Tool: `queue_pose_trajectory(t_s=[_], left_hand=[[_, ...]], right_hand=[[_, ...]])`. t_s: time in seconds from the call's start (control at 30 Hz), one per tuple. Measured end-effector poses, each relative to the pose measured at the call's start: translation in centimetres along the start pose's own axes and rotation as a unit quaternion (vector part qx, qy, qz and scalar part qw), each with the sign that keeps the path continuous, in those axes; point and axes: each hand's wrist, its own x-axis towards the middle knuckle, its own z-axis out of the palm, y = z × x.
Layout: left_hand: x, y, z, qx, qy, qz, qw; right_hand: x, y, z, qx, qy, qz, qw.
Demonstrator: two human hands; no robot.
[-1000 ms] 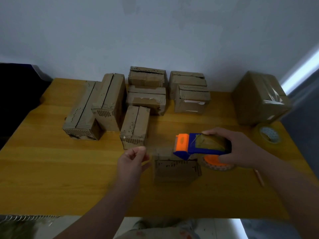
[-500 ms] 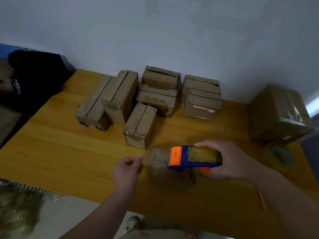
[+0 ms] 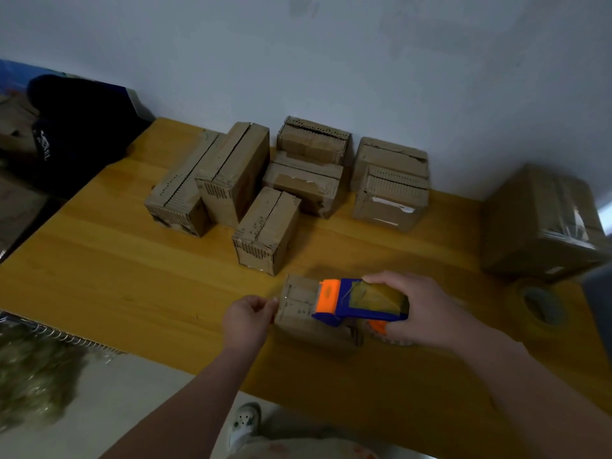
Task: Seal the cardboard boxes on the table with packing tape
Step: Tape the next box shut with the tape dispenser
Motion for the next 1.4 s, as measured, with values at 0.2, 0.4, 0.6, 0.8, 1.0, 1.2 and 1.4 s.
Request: queue_pose_trajectory(t_s=[0.2, 0.4, 0.6, 0.8, 1.0, 1.2, 1.4], left_hand=[[1.1, -0.7, -0.2, 0.145, -0.099, 0.018, 0.984], [-2.0, 2.1, -1.2, -0.08, -0.089, 0.077, 0.99], [-0.9, 2.2, -0.2, 0.101, -0.234, 0.113, 0.96], [-0.2, 4.2, 0.8, 0.419, -0.204, 0.29, 0.836], [0.9, 3.2, 1.2, 0.462, -0.197, 0.323, 0.802], [0.7, 3.3, 1.4, 0.489, -0.187, 0.32, 0.789], [0.7, 3.2, 1.5, 0.492, -0.177, 0.322, 0.789]], right_hand=[[-0.2, 0.1, 0.3, -0.003, 0.008, 0.003, 1.0], [-0.3, 0.2, 0.5, -0.003, 0.024, 0.0, 1.0], [-0.2, 0.5, 1.3, 0.003, 0.063, -0.008, 0.998], [-0.1, 0.6, 1.7, 0.028, 0.075, 0.003, 0.997], [-0.8, 2.3, 0.4, 0.027, 0.017, -0.008, 0.999], [-5.1, 8.1, -1.9, 0.062, 0.007, 0.03, 0.998], [-6.2, 9.8, -1.9, 0.044, 0.004, 0.018, 0.999]])
